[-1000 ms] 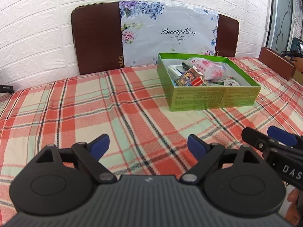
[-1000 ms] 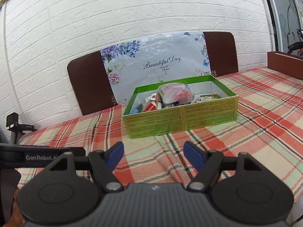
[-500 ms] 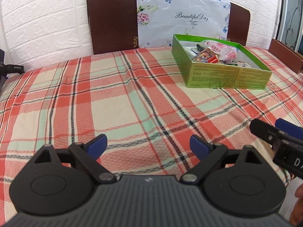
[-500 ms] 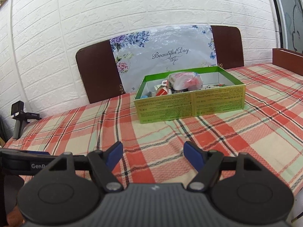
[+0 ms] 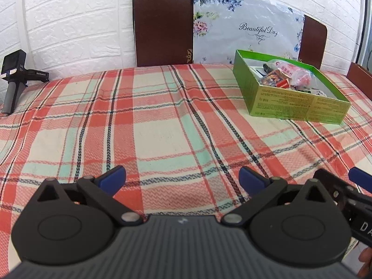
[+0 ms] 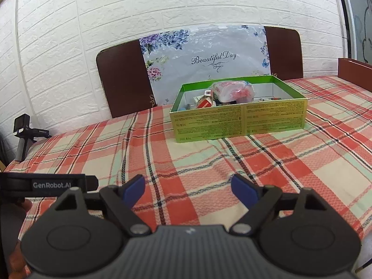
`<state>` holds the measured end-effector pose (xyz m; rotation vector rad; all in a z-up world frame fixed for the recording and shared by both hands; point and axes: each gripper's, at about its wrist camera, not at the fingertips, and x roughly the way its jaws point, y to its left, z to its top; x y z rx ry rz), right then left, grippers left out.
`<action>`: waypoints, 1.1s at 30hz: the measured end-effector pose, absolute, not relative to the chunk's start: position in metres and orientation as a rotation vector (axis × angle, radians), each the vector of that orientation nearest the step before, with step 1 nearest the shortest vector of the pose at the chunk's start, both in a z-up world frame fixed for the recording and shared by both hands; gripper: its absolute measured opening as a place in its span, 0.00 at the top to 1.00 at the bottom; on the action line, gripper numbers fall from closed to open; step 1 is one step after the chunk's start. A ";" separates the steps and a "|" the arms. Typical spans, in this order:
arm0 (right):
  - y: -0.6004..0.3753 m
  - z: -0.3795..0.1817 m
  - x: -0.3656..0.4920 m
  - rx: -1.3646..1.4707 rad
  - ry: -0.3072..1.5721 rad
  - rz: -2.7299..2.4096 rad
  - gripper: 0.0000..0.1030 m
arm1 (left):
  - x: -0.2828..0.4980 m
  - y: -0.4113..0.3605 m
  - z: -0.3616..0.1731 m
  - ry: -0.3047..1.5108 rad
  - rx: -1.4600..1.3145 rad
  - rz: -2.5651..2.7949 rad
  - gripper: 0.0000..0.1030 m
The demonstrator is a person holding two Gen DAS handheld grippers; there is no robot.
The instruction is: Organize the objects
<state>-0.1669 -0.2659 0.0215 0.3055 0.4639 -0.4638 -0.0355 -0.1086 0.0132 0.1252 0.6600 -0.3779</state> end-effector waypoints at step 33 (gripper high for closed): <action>-0.265 0.020 -0.166 0.323 0.466 -0.482 0.12 | -0.043 -0.114 0.022 0.636 0.183 -0.361 0.00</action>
